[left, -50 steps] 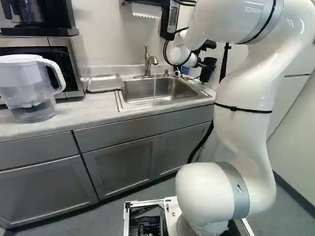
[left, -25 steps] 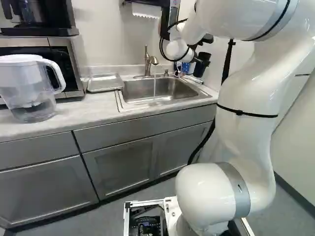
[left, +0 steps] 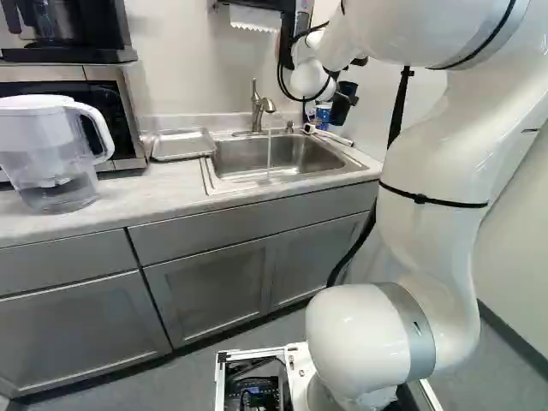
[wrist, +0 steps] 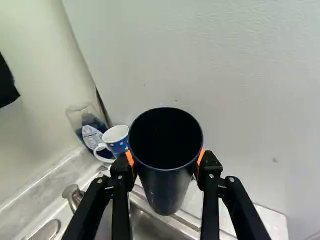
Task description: Rinse the cup and place it in the tray
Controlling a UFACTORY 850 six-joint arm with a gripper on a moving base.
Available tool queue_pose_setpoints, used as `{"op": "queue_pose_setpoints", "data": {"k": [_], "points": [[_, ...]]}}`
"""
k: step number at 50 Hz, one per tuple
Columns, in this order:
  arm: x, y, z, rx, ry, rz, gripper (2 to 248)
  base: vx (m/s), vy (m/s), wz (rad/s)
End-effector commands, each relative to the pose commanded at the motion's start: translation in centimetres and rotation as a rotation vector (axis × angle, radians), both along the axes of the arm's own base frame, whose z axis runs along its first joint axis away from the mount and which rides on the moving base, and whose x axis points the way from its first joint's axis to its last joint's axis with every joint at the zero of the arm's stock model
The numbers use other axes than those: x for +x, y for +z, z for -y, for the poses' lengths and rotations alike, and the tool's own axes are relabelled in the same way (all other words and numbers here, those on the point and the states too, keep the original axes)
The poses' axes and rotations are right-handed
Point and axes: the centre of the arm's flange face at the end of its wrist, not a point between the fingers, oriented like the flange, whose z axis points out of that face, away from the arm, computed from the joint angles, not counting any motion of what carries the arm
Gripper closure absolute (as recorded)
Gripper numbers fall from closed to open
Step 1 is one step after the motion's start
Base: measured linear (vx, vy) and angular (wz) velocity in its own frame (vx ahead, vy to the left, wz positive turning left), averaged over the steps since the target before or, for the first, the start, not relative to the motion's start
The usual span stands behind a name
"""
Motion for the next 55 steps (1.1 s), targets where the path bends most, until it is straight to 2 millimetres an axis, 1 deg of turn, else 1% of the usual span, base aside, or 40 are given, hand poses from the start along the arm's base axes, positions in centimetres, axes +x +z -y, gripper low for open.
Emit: {"op": "queue_pose_setpoints", "data": {"k": [14, 26, 41, 55], "points": [[0.1, 0.2, -0.2, -0.047, 0.082, -0.019, 124, 0.000, 0.000, 0.000], [-0.6, 0.4, 0.1, -0.100, 0.140, -0.038, 124, 0.000, 0.000, 0.000], [-0.2, 0.6, -0.4, -0.173, 0.232, -0.059, 124, 0.000, 0.000, 0.000], [0.2, 0.8, -1.1, -0.155, 0.307, -0.018, 124, 0.000, 0.000, 0.000]]}}
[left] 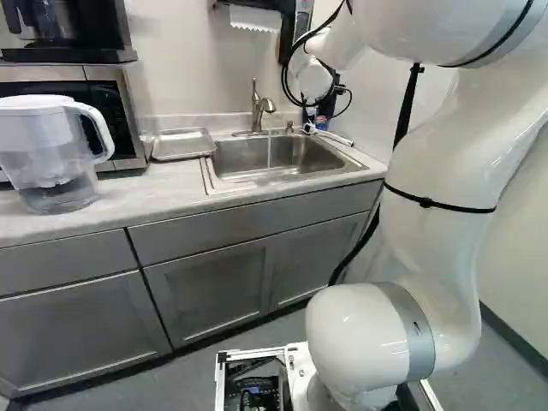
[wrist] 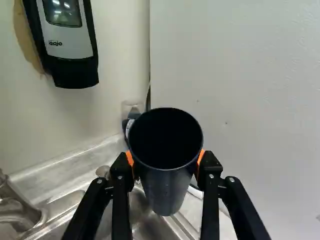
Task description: Rinse the cup and place it in the tray
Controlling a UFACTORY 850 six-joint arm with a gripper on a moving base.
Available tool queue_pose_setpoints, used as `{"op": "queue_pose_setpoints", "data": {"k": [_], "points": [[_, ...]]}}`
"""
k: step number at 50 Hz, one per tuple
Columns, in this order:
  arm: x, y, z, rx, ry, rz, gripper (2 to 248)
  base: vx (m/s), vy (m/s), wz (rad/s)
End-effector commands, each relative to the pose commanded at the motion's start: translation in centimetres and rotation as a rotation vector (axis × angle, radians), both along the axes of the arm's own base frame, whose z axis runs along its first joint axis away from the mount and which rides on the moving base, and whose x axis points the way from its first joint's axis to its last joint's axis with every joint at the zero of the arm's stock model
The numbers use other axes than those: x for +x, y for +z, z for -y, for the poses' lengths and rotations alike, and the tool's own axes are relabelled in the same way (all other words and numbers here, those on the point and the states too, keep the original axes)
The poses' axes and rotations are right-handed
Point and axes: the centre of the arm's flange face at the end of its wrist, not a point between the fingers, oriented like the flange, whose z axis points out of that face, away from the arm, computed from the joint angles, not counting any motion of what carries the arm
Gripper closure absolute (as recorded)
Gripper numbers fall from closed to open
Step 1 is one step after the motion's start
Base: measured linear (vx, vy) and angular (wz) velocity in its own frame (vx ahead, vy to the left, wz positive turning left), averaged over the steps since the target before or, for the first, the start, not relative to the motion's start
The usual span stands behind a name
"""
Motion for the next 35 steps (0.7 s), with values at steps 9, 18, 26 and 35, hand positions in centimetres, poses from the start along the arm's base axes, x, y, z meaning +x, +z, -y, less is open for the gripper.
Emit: {"op": "queue_pose_setpoints", "data": {"k": [9, 18, 26, 35], "points": [[0.2, 0.1, -0.4, 0.027, 0.051, 0.019, 124, 0.000, 0.000, 0.000], [0.4, 0.1, -0.9, 0.054, 0.103, 0.032, 124, 0.000, 0.000, 0.000], [0.6, 0.0, -1.3, 0.078, 0.151, 0.034, 124, 0.000, 0.000, 0.000], [0.7, -0.2, -1.8, 0.109, 0.205, 0.022, 124, 0.000, 0.000, 0.000]]}}
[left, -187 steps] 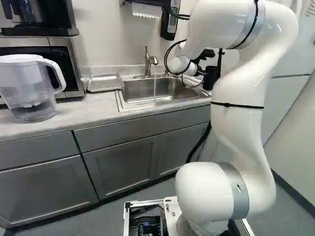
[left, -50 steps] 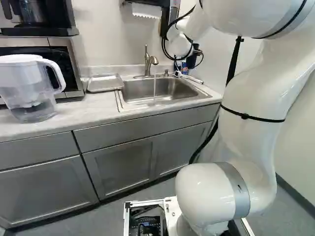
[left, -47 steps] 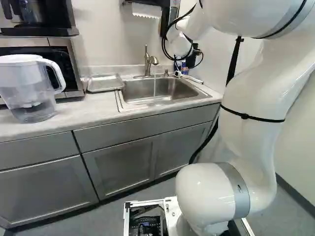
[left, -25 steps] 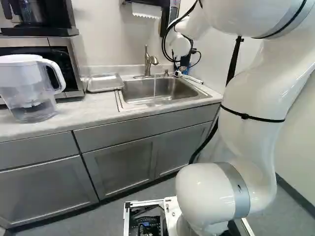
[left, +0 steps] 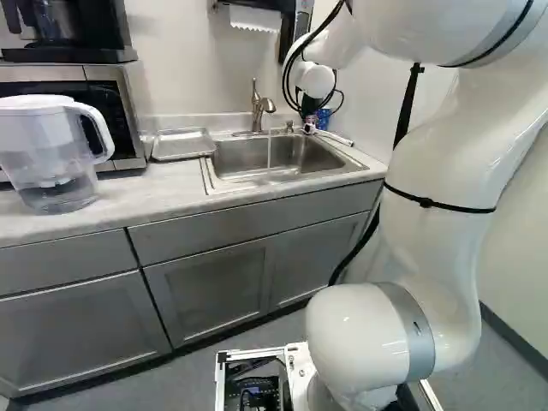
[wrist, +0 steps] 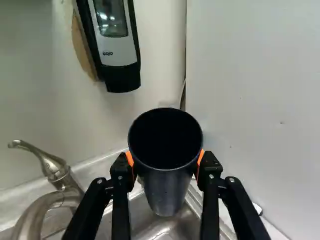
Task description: Rinse the cup and place it in the tray
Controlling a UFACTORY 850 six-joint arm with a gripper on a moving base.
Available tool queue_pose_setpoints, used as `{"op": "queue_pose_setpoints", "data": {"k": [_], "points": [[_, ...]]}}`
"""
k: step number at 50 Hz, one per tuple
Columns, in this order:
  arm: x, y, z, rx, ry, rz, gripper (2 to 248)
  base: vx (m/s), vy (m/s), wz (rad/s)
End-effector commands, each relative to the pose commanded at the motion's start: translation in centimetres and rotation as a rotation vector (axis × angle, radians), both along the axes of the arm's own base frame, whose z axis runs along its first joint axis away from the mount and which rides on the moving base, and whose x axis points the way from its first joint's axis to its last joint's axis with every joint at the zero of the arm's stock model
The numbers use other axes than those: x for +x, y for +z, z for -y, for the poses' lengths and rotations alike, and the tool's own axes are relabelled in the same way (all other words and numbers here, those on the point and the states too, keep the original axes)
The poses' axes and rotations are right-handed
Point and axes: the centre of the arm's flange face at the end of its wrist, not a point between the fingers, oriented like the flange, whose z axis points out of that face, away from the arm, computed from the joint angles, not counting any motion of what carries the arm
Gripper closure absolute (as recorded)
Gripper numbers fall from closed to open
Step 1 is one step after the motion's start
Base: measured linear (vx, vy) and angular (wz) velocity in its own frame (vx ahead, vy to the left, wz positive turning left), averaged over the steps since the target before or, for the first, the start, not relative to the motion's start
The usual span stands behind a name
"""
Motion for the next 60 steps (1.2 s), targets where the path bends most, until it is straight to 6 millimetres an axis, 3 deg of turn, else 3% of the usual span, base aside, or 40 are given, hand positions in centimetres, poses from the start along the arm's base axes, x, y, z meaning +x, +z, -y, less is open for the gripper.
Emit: {"op": "queue_pose_setpoints", "data": {"k": [20, 41, 60], "points": [[0.1, -0.5, -0.9, 0.074, 0.095, -0.045, 124, 0.000, 0.000, 0.000], [-0.1, -0.8, -1.0, -0.055, 0.179, -0.100, 124, 0.000, 0.000, 0.000], [-0.4, -2.6, -0.9, -0.115, 0.217, -0.148, 124, 0.000, 0.000, 0.000]]}}
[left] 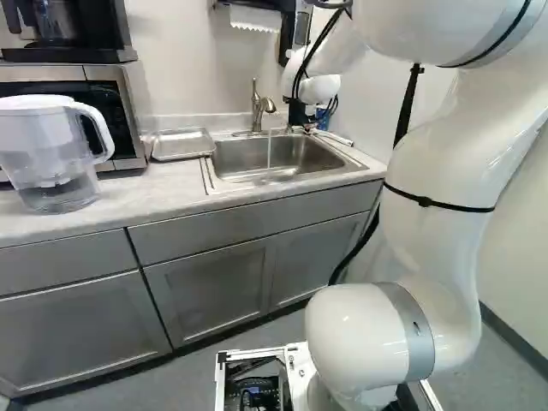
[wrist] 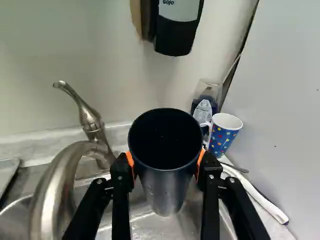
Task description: Rinse the cup and place it in the tray
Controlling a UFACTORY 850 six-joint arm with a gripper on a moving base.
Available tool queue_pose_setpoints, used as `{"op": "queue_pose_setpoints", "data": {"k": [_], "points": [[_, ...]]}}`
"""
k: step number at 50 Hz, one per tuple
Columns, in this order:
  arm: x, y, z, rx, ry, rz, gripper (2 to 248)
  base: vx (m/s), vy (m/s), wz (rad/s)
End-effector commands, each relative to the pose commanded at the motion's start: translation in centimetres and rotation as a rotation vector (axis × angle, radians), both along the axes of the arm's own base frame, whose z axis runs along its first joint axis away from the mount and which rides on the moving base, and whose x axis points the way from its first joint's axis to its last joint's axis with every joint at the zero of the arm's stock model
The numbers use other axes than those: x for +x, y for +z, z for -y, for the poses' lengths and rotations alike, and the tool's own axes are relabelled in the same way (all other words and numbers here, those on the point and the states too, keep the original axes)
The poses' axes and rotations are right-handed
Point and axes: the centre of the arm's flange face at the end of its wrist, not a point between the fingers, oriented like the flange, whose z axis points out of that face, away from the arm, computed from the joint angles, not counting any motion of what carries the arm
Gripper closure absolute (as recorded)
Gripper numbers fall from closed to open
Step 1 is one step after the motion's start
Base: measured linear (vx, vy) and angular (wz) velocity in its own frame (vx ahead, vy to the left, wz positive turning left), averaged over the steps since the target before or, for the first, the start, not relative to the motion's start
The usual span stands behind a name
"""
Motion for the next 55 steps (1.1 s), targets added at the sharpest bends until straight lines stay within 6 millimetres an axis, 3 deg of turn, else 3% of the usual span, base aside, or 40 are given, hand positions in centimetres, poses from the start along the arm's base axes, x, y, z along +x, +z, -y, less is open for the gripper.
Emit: {"op": "queue_pose_setpoints", "data": {"k": [33, 55], "points": [[-0.3, -3.7, 0.1, -0.006, 0.004, -0.068, 124, 0.000, 0.000, 0.000], [-1.5, -6.1, -0.8, -0.009, 0.021, -0.114, 124, 0.000, 0.000, 0.000]]}}
